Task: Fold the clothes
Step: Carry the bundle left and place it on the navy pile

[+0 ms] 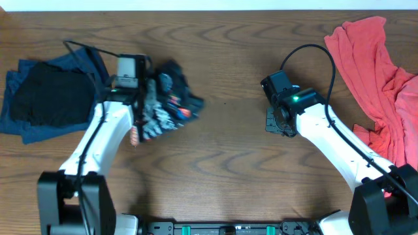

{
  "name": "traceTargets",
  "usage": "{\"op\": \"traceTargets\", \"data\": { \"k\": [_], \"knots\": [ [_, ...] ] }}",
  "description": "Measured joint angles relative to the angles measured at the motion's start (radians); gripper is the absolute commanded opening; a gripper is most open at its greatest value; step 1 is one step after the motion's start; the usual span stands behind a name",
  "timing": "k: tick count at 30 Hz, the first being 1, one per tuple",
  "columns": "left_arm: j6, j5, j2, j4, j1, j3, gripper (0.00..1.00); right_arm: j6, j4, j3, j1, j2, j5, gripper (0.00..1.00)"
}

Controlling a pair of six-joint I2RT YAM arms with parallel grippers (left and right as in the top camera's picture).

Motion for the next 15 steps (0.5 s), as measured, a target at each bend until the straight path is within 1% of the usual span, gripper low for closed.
{"op": "traceTargets", "data": {
  "k": [3,7,15],
  "knots": [
    [0.078,-0.068,-0.005,0.069,0.053,0.000,0.06,-0.002,0.000,0.000,0.000,0.000,0.000,0.20],
    [0.151,-0.111,-0.005,0.157,0.128,0.000,0.06,-0.003,0.000,0.000,0.000,0.000,0.000,0.20],
    [0.204,-0.126,-0.005,0.340,0.275,-0.001,0.06,-0.004,0.000,0.000,0.000,0.000,0.000,0.21]
  ]
}}
